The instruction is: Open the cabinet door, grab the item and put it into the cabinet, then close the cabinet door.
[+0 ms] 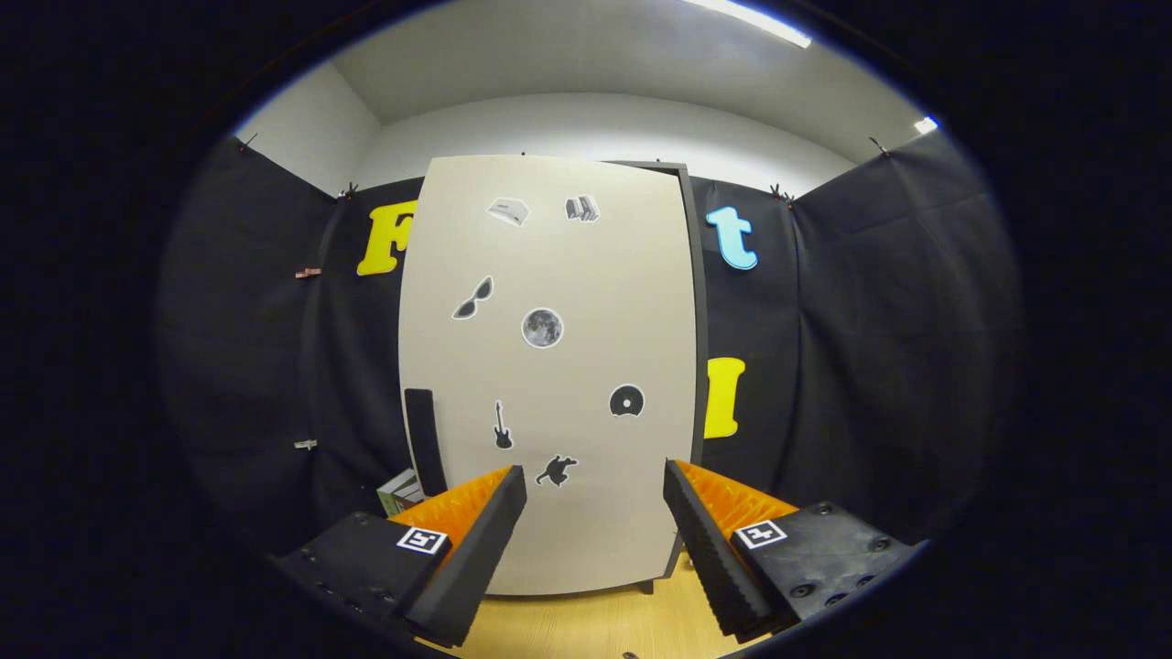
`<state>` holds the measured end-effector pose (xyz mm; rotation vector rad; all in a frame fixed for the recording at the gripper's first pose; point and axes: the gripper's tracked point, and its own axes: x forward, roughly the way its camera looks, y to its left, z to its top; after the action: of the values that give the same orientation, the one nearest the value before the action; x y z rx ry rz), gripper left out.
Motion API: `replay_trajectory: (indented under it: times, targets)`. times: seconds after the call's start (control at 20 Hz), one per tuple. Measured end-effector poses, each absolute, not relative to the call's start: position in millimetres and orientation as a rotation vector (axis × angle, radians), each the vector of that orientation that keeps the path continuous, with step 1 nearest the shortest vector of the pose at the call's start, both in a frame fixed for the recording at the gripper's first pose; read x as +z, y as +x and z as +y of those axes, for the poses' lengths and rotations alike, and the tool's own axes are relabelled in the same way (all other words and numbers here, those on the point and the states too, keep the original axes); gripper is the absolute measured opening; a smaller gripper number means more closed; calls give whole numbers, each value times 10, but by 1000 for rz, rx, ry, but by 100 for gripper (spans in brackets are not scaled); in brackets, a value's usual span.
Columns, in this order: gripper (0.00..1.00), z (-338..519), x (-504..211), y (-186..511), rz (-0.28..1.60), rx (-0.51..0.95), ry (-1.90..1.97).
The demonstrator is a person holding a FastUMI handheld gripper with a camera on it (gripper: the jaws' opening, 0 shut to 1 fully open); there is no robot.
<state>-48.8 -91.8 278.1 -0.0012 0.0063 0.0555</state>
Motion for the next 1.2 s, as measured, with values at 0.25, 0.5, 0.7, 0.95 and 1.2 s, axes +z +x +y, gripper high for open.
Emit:
replay_trajectory:
  times: [0.25, 0.5, 0.7, 0.95, 1.2]
  targets:
    - [98, -878, 2769, -499, 9, 54, -3]
    - [98, -763, 2796, -479, -9, 79, -6]
    - [98, -672, 2817, -417, -24, 98, -10]
    - [98, -590, 2722, -335, 6, 114, -11]
    - [98, -662, 2680, -219, -7, 81, -62]
